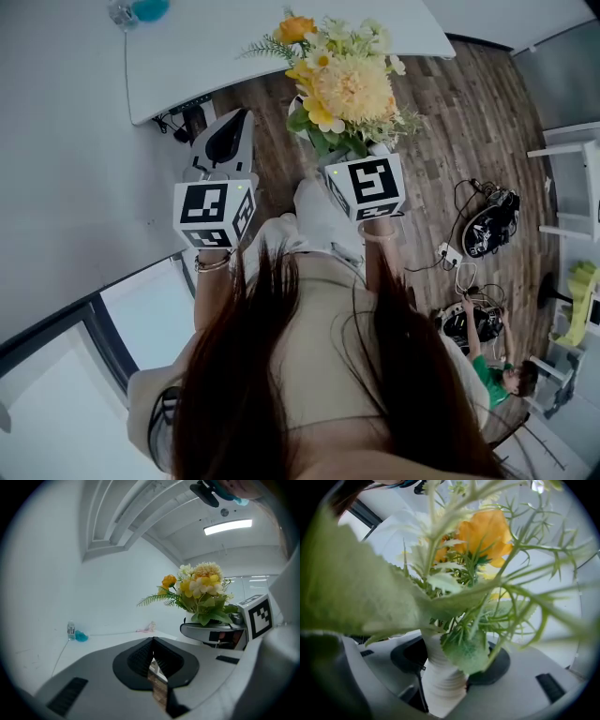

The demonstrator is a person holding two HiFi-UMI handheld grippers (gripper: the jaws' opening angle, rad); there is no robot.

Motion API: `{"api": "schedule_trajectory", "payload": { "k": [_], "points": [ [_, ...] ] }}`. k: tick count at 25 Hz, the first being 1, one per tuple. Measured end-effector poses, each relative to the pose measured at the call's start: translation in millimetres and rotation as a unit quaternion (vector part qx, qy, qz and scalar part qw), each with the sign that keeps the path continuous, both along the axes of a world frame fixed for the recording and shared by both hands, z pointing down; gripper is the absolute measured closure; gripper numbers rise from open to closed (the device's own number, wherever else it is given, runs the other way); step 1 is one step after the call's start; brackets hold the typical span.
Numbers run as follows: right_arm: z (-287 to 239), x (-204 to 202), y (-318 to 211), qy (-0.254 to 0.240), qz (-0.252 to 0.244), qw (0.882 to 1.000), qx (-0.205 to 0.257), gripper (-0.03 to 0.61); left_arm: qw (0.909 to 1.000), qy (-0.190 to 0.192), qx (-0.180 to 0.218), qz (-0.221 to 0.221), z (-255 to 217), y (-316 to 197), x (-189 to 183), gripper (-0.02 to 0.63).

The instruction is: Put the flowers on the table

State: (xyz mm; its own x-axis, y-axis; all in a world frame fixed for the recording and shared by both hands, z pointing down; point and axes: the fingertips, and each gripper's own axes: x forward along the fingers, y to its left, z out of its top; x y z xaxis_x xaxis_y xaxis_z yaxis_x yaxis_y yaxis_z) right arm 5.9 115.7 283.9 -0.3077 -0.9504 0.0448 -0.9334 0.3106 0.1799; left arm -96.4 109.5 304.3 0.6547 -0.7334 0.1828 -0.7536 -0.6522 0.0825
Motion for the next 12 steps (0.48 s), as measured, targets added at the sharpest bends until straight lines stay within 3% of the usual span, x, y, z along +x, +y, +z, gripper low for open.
{"api": "schedule_trajectory", "payload": {
  "k": [12],
  "points": [
    [-1, 18, -40, -0.001, -0.005, 1.0, 0.003, 0.319, 1.0, 0.0, 0.003, -0.005, -1, -34, 16, 0.611]
  ]
}}
